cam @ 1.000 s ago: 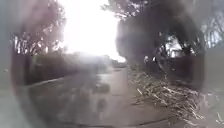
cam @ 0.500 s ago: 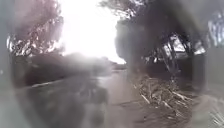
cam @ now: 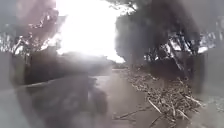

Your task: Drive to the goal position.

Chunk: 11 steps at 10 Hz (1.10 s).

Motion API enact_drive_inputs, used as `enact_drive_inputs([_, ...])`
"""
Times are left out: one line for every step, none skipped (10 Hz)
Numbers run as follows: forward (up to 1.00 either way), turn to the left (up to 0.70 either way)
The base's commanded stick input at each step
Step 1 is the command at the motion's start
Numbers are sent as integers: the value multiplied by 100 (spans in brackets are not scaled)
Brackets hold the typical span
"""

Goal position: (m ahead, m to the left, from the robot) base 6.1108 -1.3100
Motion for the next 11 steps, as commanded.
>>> enact_drive_inputs([100, 25])
enact_drive_inputs([100, 27])
enact_drive_inputs([100, 27])
enact_drive_inputs([100, 14])
enact_drive_inputs([100, 0])
enact_drive_inputs([100, 0])
enact_drive_inputs([100, 0])
enact_drive_inputs([100, 0])
enact_drive_inputs([100, 0])
enact_drive_inputs([100, 0])
enact_drive_inputs([100, 0])
